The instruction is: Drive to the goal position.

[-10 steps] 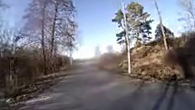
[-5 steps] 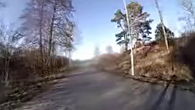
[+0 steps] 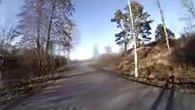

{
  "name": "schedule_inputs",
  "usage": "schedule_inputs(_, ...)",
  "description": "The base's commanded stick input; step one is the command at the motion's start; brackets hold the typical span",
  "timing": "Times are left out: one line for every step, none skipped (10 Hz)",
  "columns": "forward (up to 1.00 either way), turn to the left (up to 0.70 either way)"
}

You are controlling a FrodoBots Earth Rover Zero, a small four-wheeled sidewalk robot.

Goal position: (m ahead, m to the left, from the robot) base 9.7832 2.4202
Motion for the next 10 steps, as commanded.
schedule_inputs(1.00, 0.40)
schedule_inputs(1.00, 0.40)
schedule_inputs(1.00, 0.40)
schedule_inputs(1.00, 0.40)
schedule_inputs(1.00, 0.40)
schedule_inputs(1.00, 0.40)
schedule_inputs(1.00, 0.06)
schedule_inputs(1.00, 0.00)
schedule_inputs(1.00, 0.00)
schedule_inputs(1.00, 0.00)
